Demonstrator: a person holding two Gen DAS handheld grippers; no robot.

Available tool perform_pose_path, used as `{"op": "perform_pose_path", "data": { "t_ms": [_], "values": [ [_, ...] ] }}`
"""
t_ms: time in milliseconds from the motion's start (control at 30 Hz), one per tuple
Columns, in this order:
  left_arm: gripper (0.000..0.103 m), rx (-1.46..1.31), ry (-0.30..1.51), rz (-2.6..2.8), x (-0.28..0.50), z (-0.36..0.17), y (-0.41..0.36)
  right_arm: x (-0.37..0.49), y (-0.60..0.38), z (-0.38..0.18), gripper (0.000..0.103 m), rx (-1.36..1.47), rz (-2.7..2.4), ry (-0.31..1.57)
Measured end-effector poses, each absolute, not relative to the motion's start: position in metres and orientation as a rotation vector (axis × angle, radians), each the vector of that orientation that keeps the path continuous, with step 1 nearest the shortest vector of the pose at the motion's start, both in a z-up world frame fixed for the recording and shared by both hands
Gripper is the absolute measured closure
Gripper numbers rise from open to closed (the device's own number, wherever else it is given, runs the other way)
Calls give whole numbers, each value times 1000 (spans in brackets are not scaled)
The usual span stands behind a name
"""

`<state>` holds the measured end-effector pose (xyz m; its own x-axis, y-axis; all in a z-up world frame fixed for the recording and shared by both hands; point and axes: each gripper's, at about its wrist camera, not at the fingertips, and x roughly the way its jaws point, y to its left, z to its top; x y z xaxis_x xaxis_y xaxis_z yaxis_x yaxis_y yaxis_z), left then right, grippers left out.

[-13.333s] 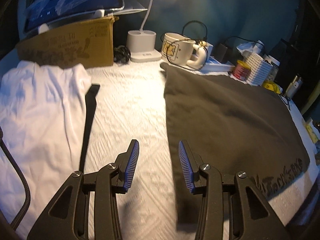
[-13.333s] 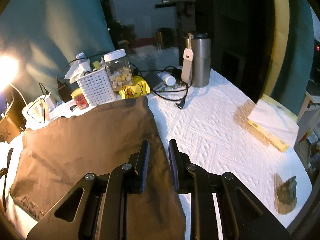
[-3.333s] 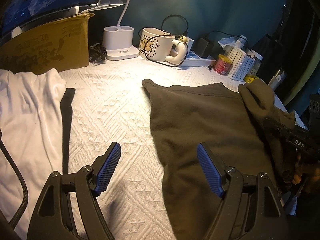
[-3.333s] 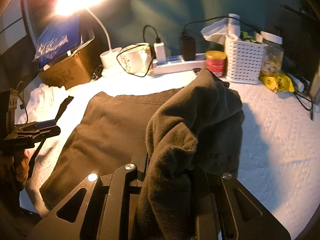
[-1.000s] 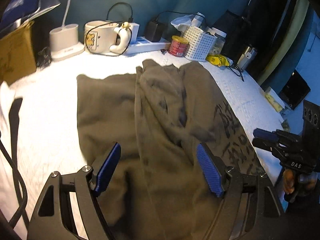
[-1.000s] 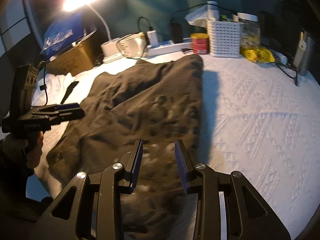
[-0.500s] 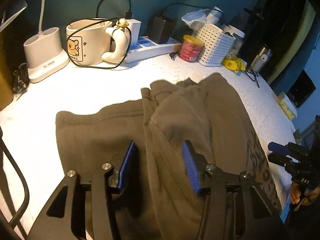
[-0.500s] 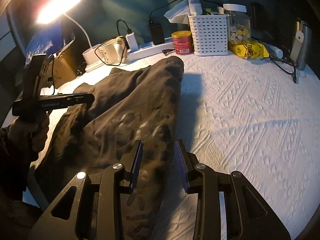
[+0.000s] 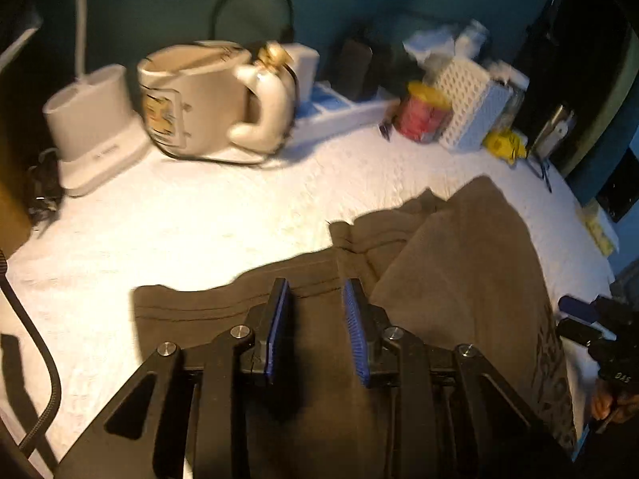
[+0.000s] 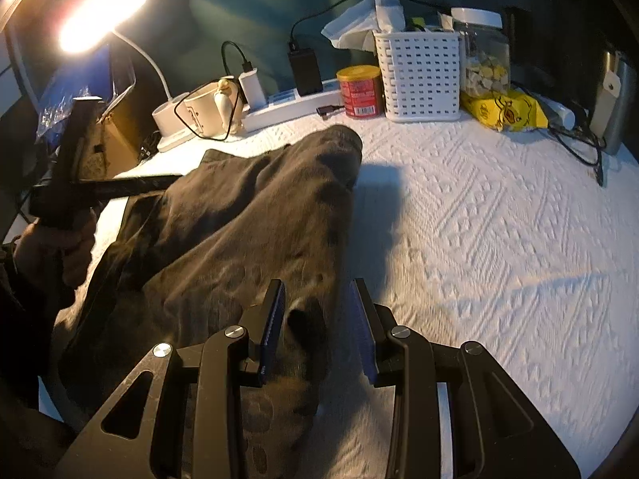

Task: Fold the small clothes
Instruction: 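Pinch the folded brown shirt edge with the left gripper, then open it, then pinch the folded edge again with the left gripper and tug it straight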

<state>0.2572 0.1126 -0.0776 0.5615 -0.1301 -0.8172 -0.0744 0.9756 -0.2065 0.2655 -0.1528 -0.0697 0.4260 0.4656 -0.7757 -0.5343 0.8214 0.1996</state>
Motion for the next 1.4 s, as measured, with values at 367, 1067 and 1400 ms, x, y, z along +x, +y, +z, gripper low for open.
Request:
{"op": "perform_pose_path", "data": {
  "t_ms": [367,1067,1400],
  "values": [
    [102,-212,976,-73,265,-84,99,277,-153,-73,67,-72,606,935],
    [102,-371,837,136,204,-68,173,256,-122,-56,67,-99,668,904],
    [68,-435,895,111,157,-64,171,238,-118,-49,67,-117,668,896]
  ]
}}
